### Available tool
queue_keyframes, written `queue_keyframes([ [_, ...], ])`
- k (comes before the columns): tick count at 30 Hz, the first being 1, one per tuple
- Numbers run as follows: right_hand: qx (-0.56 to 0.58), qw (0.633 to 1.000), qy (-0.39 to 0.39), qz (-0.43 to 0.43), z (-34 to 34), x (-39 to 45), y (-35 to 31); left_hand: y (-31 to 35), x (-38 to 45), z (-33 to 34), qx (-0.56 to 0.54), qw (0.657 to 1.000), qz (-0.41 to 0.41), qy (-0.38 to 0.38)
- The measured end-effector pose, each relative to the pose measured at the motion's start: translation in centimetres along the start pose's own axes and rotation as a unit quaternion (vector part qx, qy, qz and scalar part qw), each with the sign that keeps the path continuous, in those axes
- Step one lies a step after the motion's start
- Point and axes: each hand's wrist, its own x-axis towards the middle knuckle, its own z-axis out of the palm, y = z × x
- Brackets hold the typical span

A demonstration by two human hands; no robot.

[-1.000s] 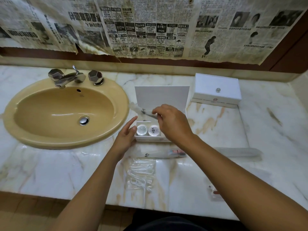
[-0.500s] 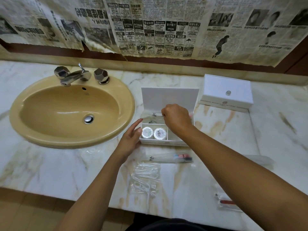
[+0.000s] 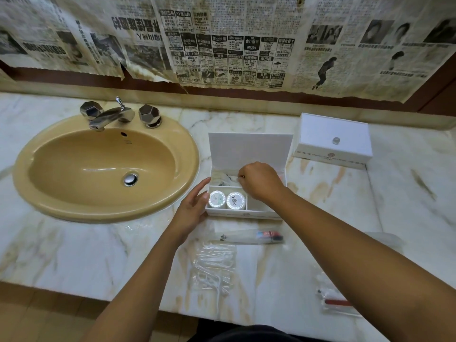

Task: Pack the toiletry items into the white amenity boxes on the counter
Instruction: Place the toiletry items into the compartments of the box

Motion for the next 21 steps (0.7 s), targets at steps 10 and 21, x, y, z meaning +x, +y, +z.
queue_keyframes([
  [10, -0.063, 0.996, -0.003, 0.06, -1.6, -2.9, -0.6, 0.0, -0.1, 0.1, 0.004, 1.0, 0.005, 0.002],
  [21, -0.022, 0.994, -0.09, 0.053, 0.0, -3.7, 1.1, -0.2, -0.1, 0.3, 0.011, 1.0, 0.005, 0.007],
])
